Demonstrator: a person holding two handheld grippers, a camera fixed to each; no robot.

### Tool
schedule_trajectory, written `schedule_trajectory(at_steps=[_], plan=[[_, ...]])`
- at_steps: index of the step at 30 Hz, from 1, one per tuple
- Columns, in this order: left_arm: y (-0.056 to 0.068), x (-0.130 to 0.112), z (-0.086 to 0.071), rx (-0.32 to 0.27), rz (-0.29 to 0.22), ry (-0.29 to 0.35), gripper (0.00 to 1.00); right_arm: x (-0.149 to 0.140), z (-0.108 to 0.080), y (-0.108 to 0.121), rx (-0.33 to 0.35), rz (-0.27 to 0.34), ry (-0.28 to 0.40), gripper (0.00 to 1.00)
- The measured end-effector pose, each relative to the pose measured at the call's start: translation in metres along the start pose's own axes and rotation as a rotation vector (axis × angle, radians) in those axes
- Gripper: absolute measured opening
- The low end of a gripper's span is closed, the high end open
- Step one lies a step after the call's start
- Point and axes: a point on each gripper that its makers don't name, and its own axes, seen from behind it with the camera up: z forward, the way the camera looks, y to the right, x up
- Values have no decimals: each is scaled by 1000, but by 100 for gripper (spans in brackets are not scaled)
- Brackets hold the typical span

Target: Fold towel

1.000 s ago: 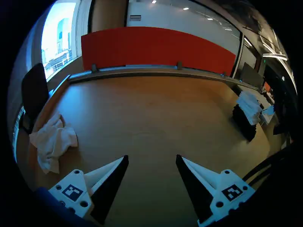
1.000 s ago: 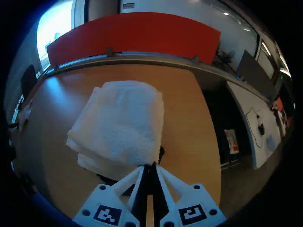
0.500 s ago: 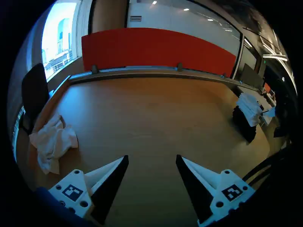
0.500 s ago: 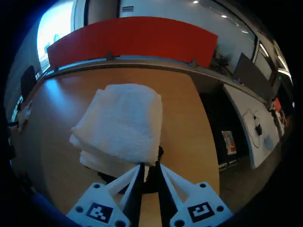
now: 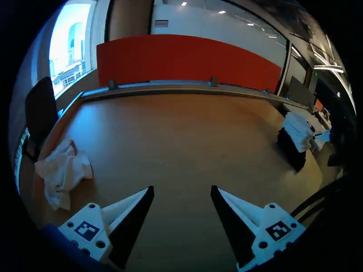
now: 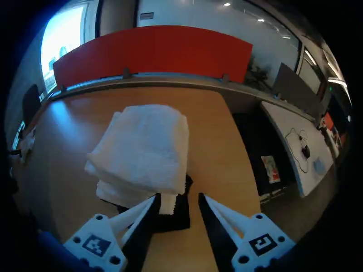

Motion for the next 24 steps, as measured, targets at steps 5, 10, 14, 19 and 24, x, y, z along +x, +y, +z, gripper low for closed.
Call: schedule_trajectory(at_steps=[5, 10, 14, 19, 24], plan=[[0, 0, 0, 0, 4, 1, 93, 2, -4, -2, -3, 21, 21, 81], [1, 2, 0, -4, 5, 4, 93, 4, -6, -4, -4, 32, 35, 83], [1, 3, 0, -6, 4, 7, 93, 8, -9, -6, -7, 41, 53, 84], [0, 5, 1, -6, 4, 13, 93, 16, -15, -11, -7, 55, 99, 84], [0, 7, 1, -6, 3, 19, 93, 25, -21, -15, -13, 73, 150, 84]])
